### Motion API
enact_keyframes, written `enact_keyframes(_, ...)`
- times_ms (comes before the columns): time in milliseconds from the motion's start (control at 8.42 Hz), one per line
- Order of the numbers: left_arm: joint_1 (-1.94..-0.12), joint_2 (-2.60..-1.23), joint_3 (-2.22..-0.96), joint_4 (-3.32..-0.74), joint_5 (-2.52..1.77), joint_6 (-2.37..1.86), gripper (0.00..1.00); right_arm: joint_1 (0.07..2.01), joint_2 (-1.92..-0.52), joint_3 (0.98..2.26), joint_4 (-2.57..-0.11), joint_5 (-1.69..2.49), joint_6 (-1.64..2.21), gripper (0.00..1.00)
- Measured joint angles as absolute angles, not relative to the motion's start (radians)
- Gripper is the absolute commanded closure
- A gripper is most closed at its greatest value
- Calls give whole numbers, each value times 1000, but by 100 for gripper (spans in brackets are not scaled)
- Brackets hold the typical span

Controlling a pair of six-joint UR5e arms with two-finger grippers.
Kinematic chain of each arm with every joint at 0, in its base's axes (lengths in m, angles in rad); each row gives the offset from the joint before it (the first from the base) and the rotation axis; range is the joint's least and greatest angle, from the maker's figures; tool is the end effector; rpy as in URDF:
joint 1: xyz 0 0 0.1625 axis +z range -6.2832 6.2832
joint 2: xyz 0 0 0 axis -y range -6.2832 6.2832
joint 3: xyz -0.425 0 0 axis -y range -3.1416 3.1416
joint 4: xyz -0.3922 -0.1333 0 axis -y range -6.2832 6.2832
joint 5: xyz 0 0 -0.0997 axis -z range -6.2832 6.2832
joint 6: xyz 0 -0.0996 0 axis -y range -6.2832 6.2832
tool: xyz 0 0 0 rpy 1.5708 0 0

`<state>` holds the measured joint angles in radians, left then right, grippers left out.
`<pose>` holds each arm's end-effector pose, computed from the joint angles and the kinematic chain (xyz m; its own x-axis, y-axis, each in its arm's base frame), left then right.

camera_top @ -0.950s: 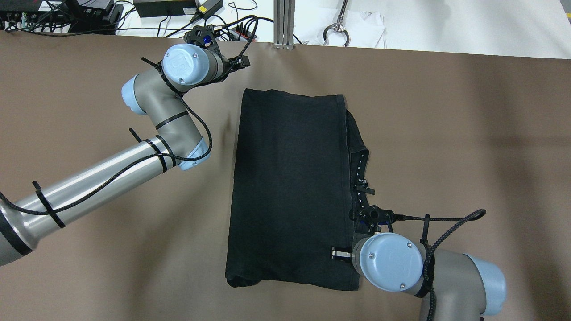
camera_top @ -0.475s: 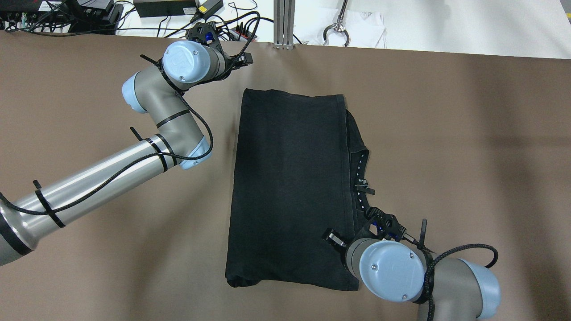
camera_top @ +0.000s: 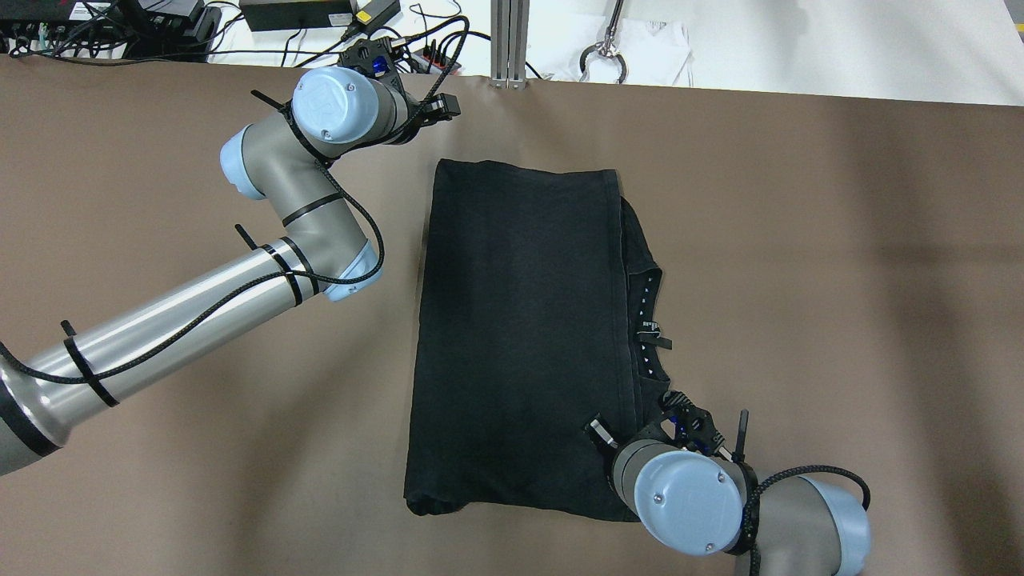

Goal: Fold clothes

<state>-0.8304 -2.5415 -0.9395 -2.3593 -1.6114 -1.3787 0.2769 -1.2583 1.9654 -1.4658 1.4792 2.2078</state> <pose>0.4801 -0.7170 0.2245 0.4199 -0.1767 -0.8902 0.6445 0.7486 0.1554 -0.5088 -0.2926 0.3080 0.3321 0.7101 0.6208 -0.6638 0.6436 -0.3811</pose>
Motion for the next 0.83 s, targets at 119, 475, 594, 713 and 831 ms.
enact_keyframes(119, -829, -2542, -940, -2359, -1612, -1382, 0, 269, -1258, 1962, -1468, 1481, 2210, 27)
enact_keyframes(475, -827, -2544, -940, -2359, -1609, -1401, 0, 250, -1261, 1962, -1507, 1484, 2212, 28)
enact_keyframes(594, -826, -2544, -940, -2359, -1608, -1407, 0, 241, -1260, 1962, -1519, 1485, 2212, 35)
enact_keyframes(713, -825, -2545, -940, -2359, -1607, -1412, 0, 235, -1259, 1961, -1525, 1485, 2211, 40)
enact_keyframes(831, -822, -2545, -939, -2359, -1606, -1415, 0, 231, -1260, 1960, -1528, 1483, 2211, 43)
